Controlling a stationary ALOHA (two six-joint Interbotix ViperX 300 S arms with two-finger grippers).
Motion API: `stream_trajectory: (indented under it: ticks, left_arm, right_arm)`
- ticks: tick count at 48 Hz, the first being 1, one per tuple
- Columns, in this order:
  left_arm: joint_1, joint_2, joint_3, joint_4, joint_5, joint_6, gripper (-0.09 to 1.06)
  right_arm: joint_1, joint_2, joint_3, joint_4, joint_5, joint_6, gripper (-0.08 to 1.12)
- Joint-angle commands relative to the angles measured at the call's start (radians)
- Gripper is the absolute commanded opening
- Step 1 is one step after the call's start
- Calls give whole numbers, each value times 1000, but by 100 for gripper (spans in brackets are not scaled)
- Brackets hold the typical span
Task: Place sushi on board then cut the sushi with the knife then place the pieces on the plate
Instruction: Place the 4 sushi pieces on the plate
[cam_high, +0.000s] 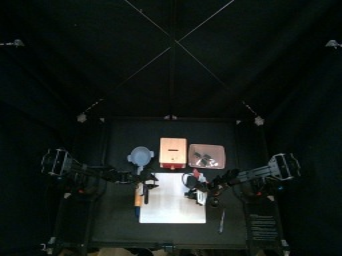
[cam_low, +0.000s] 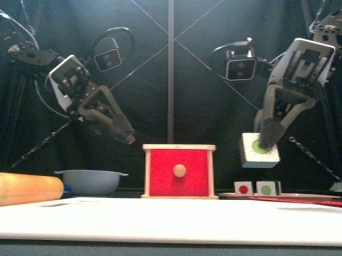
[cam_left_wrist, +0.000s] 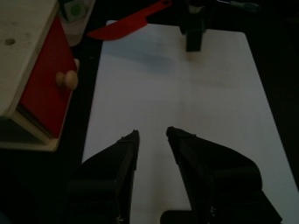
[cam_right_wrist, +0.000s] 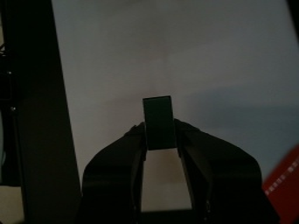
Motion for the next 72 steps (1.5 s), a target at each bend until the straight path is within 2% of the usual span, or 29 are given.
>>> stream_trajectory:
  ticks: [1, 13, 23, 41, 56, 60, 72]
  left_arm:
    - [3, -8, -8, 2, -2, 3, 74]
    - [3, -6, -3, 2, -2, 3, 74]
    - [5, -6, -5, 3, -2, 3, 74]
    - [6, -8, -6, 2, -2, 2, 74]
    - [6, -8, -2, 2, -2, 2, 74]
    - [5, -8, 0, 0, -2, 2, 74]
    - [6, -8, 2, 0, -2, 2, 74]
  right_arm:
    - [-87, -129, 60, -9, -31, 2, 63]
    - [-310, -345, 195, -89, -104, 2, 63]
    - [-531, -436, 258, -143, -186, 2, 63]
    - [-759, -360, 265, -181, -193, 5, 63]
    - [-828, -258, 261, -198, -169, 5, 65]
    - [-830, -250, 261, -199, -160, 5, 68]
    - [-833, -256, 264, -204, -138, 5, 88]
